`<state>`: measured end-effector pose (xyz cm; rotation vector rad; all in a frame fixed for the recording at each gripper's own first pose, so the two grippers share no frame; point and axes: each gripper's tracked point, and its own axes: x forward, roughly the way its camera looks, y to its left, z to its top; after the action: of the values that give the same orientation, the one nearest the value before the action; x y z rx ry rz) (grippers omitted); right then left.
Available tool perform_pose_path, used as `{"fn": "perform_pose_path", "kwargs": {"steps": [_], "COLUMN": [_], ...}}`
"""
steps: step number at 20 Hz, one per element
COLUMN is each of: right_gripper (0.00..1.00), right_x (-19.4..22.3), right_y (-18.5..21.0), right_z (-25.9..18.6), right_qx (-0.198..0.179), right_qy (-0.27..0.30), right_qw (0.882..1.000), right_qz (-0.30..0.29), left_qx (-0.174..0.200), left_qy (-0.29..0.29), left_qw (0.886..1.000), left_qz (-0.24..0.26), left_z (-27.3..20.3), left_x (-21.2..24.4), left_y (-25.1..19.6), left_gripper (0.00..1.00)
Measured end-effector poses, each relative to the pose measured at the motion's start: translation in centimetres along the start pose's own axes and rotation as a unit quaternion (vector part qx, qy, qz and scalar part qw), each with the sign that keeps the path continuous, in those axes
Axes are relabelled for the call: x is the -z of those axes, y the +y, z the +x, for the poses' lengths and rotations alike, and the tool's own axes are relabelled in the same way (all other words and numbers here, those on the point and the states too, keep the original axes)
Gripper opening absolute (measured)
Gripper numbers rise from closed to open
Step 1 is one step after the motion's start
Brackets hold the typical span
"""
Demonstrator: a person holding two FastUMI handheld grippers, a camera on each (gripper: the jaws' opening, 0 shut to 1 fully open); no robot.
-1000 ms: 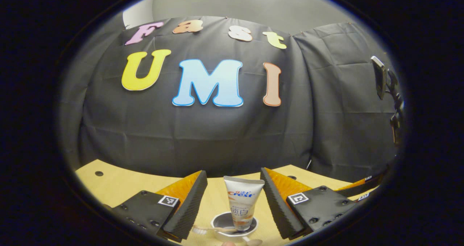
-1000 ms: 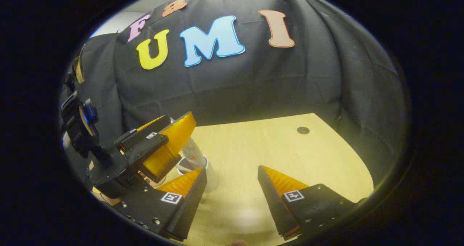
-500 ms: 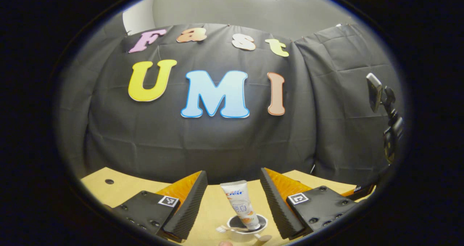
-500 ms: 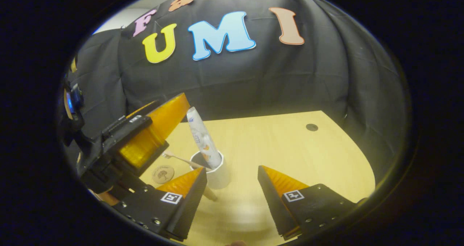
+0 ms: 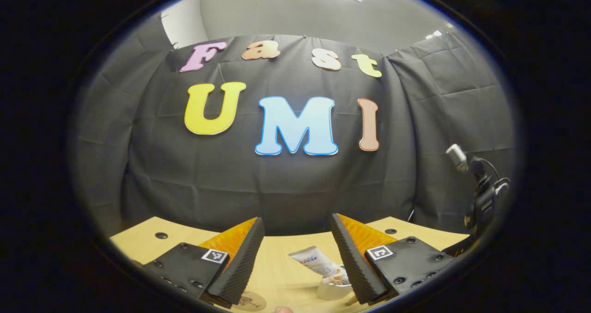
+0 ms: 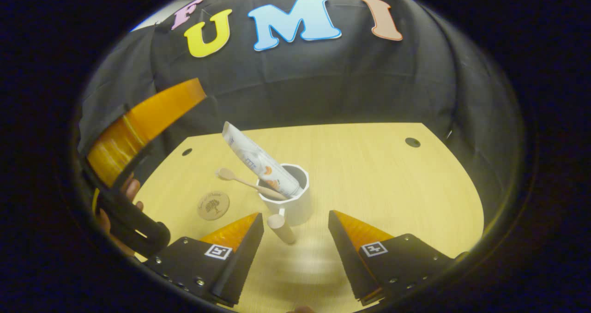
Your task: Put the toothbrush and toothpaste on the desktop into the cup, then pick up the cup and place it on the coaster on the desktop.
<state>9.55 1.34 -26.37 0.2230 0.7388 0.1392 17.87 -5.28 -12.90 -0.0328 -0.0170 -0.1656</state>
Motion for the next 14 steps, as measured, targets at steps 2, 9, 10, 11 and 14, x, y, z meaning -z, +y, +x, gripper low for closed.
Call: {"fn": "perform_pose_path", "kwargs": {"steps": [2, 9, 10, 11, 14], "right_gripper": [0.86, 0.86, 0.86, 0.86, 0.86], "right_x": [0.7, 2.3, 2.4, 2.5, 3.2], "right_y": [0.2, 0.6, 0.5, 0.4, 0.5], "right_z": [0.7, 2.5, 2.5, 2.6, 3.0], "right_qx": [0.008, 0.037, 0.042, 0.045, 0.056], "right_qy": [0.017, 0.084, 0.096, 0.107, 0.140], "right_qw": [1.000, 0.996, 0.994, 0.993, 0.989], "right_qz": [-0.002, -0.003, -0.004, -0.005, -0.006], "left_qx": [-0.007, -0.022, -0.022, -0.023, -0.024], "left_qy": [-0.002, 0.004, 0.004, 0.004, 0.008], "left_qw": [1.000, 1.000, 1.000, 1.000, 1.000], "left_qz": [0.003, 0.004, 0.004, 0.003, -0.002], "left_z": [-0.6, -2.5, -2.6, -2.8, -3.3], "left_x": [-0.4, -1.7, -1.8, -2.0, -1.9], "left_y": [1.0, 3.4, 3.6, 3.8, 4.4], "left_gripper": [0.90, 0.93, 0.93, 0.93, 0.93]}}
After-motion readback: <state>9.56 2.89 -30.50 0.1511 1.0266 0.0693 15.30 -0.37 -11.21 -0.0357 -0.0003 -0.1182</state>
